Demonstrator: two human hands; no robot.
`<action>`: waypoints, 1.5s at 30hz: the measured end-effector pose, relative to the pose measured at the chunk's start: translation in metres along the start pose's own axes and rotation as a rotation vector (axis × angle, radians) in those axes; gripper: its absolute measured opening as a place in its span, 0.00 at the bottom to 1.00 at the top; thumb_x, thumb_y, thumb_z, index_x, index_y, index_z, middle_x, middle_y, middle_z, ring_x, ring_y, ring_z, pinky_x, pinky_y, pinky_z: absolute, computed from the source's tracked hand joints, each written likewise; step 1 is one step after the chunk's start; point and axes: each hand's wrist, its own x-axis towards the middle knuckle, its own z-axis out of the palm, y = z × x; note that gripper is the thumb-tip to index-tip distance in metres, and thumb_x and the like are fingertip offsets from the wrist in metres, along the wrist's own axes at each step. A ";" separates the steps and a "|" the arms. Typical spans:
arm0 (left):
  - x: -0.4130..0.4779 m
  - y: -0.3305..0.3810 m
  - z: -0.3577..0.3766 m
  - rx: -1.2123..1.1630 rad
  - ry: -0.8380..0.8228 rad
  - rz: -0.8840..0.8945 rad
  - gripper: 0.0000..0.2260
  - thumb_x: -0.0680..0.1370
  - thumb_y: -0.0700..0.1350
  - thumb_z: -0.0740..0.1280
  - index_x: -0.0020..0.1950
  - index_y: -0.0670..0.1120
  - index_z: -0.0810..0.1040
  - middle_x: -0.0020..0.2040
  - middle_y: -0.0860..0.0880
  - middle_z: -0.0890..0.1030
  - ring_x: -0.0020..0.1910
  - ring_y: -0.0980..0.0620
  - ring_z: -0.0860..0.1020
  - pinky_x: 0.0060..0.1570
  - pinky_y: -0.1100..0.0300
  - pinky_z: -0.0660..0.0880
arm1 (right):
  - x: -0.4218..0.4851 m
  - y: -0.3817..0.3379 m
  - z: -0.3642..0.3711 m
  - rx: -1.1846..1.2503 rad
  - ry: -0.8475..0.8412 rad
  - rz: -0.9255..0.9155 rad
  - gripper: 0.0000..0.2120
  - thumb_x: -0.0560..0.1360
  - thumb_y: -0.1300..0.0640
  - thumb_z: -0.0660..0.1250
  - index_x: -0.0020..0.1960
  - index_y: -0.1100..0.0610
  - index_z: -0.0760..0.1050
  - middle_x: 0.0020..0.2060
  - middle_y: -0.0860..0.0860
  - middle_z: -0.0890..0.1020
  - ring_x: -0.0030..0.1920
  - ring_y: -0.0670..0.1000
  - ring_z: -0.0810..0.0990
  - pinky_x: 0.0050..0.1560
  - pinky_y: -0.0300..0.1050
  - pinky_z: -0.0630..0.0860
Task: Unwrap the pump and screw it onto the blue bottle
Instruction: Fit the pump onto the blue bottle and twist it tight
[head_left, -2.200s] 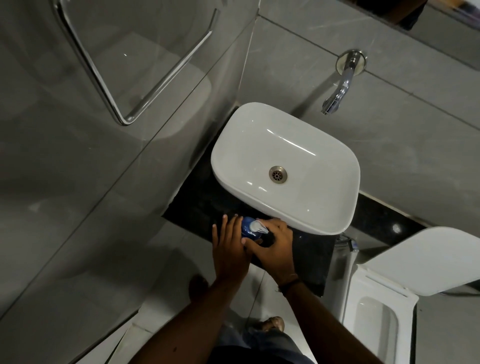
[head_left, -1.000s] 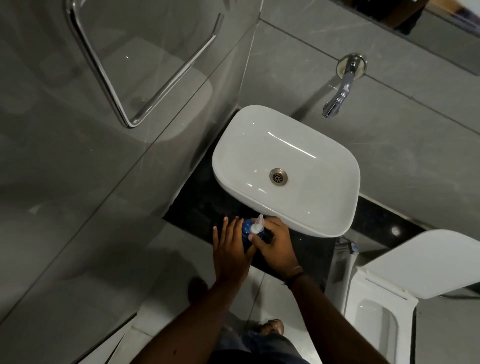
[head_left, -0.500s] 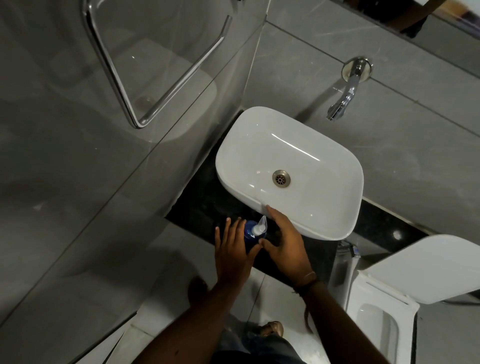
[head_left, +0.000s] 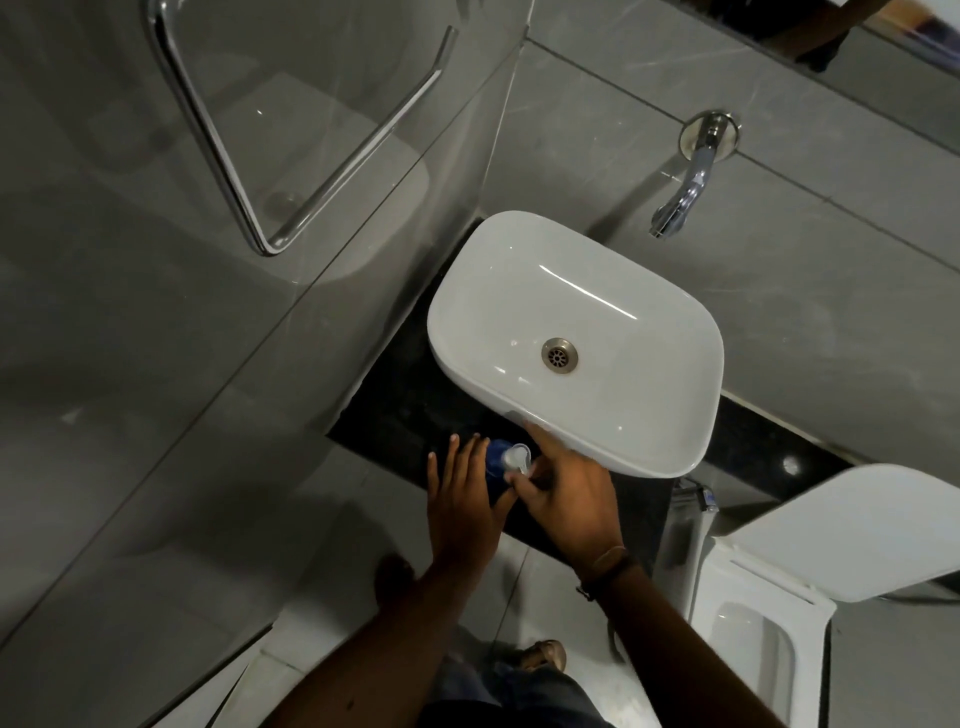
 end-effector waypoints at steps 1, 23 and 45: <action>0.001 0.001 -0.001 0.005 0.009 0.004 0.31 0.81 0.64 0.56 0.71 0.41 0.75 0.70 0.43 0.78 0.75 0.41 0.70 0.73 0.36 0.65 | 0.000 0.000 0.004 0.025 0.020 0.010 0.31 0.74 0.42 0.74 0.75 0.45 0.73 0.54 0.47 0.88 0.55 0.49 0.87 0.59 0.50 0.83; 0.002 0.001 -0.003 -0.048 -0.084 -0.067 0.34 0.77 0.67 0.62 0.73 0.43 0.73 0.72 0.44 0.77 0.77 0.43 0.67 0.78 0.41 0.57 | -0.013 0.003 0.019 0.556 0.281 0.341 0.10 0.74 0.45 0.76 0.54 0.45 0.84 0.42 0.45 0.88 0.45 0.44 0.86 0.56 0.47 0.84; 0.008 0.012 -0.028 -0.243 -0.150 -0.195 0.37 0.76 0.66 0.62 0.77 0.43 0.68 0.73 0.44 0.74 0.67 0.44 0.77 0.59 0.53 0.77 | 0.007 0.008 0.057 1.257 -0.052 0.851 0.15 0.85 0.56 0.62 0.67 0.61 0.80 0.62 0.61 0.84 0.62 0.60 0.84 0.57 0.50 0.83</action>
